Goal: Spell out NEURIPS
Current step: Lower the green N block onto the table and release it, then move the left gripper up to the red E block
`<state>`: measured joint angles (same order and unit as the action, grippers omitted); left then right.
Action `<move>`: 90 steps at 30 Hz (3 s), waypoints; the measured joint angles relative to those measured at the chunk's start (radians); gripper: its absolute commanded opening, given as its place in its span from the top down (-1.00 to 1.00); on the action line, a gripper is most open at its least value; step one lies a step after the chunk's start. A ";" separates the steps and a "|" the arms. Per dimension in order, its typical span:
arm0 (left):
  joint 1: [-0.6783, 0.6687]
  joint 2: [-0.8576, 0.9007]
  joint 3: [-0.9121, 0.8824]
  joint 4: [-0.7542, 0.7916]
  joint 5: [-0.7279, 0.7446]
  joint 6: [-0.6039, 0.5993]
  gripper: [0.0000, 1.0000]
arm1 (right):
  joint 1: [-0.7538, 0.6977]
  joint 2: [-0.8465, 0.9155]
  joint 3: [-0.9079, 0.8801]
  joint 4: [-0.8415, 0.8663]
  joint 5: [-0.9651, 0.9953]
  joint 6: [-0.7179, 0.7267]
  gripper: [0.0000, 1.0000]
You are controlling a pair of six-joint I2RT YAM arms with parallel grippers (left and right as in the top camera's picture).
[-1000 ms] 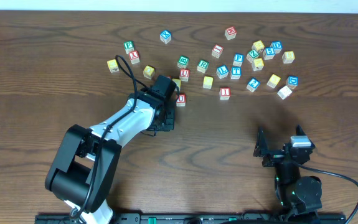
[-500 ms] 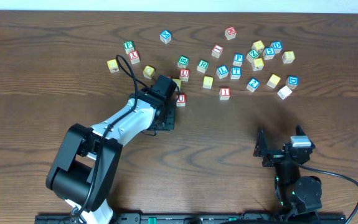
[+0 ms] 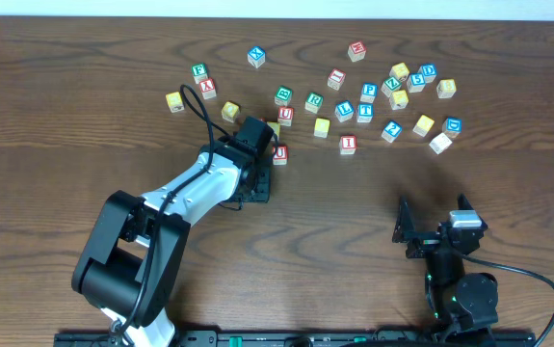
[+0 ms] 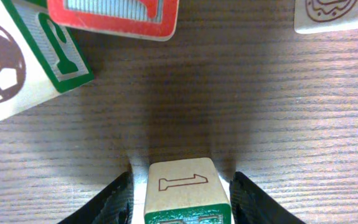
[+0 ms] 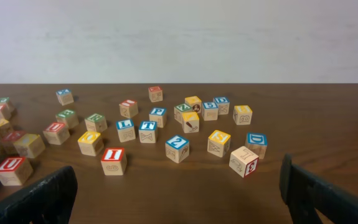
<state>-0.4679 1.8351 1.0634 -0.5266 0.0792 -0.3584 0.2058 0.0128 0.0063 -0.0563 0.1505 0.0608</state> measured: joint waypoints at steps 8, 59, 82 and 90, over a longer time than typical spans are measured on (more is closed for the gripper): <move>0.000 -0.014 0.032 -0.082 0.000 0.019 -0.40 | 0.000 0.000 0.000 0.000 0.000 0.000 -0.99; 0.000 -0.430 0.127 -0.180 -0.011 0.086 -0.92 | 0.000 0.000 0.000 0.000 0.000 0.000 -0.98; 0.120 0.159 0.702 -0.323 -0.071 0.084 -1.00 | 0.000 0.000 0.000 0.000 0.000 0.000 -0.98; 0.140 0.260 0.703 -0.341 -0.066 0.082 -1.00 | 0.000 0.000 0.000 0.000 0.000 0.000 -0.98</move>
<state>-0.3283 2.0949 1.7660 -0.8680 0.0135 -0.2764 0.2058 0.0128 0.0063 -0.0563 0.1509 0.0608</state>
